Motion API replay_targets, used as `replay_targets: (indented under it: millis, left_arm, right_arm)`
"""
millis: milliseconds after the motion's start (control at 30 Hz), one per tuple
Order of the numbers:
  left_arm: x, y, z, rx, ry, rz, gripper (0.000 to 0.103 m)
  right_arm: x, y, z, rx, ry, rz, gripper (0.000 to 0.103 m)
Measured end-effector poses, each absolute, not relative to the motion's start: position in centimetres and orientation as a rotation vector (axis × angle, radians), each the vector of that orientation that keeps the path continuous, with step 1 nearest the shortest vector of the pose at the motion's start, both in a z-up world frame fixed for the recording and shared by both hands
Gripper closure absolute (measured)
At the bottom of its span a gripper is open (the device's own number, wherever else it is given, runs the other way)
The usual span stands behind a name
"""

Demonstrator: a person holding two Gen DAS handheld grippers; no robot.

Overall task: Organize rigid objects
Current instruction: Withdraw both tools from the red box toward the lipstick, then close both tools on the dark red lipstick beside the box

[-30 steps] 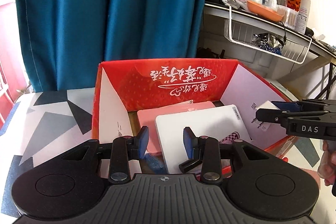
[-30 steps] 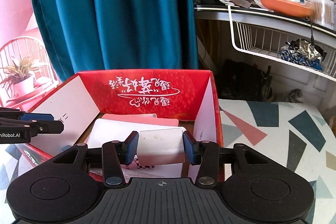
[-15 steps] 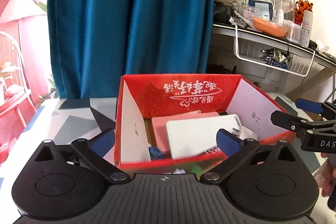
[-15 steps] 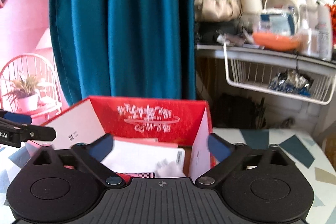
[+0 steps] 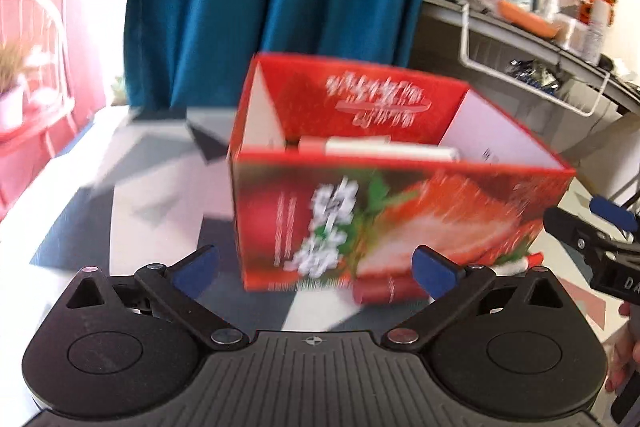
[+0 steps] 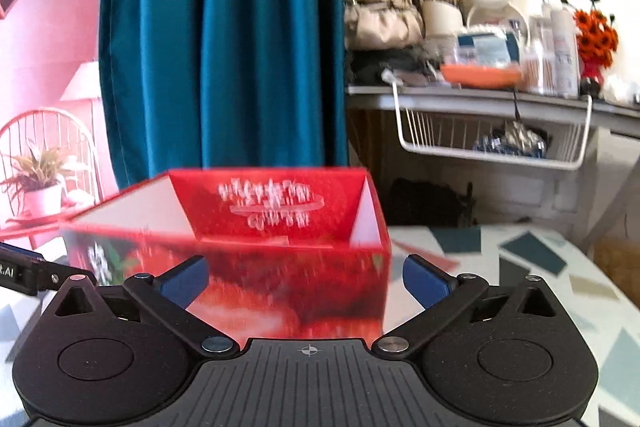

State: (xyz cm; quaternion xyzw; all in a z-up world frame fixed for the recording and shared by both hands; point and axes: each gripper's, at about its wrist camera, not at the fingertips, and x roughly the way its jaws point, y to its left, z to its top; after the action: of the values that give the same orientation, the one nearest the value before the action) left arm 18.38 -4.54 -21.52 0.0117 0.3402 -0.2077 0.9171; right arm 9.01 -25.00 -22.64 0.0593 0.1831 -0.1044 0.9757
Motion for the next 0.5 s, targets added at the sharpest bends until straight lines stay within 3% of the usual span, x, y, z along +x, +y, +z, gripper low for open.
replay_targets:
  millis: [233, 400, 500]
  left_arm:
    - [18.8, -3.9, -23.0, 0.033, 0.780, -0.382, 0.000]
    - [19.0, -3.9, -23.6, 0.024, 0.804, -0.390, 0.003]
    - [19.2, -3.8, -24.1, 0.005, 0.829, -0.395, 0.012]
  right_arm:
    - [9.9, -24.5, -25.7, 0.158, 0.510, -0.114, 0.004]
    - [11.7, -23.5, -27.5, 0.145, 0.613, -0.060, 0.019]
    - [12.6, -22.5, -27.7, 0.101, 0.625, -0.029, 0.025]
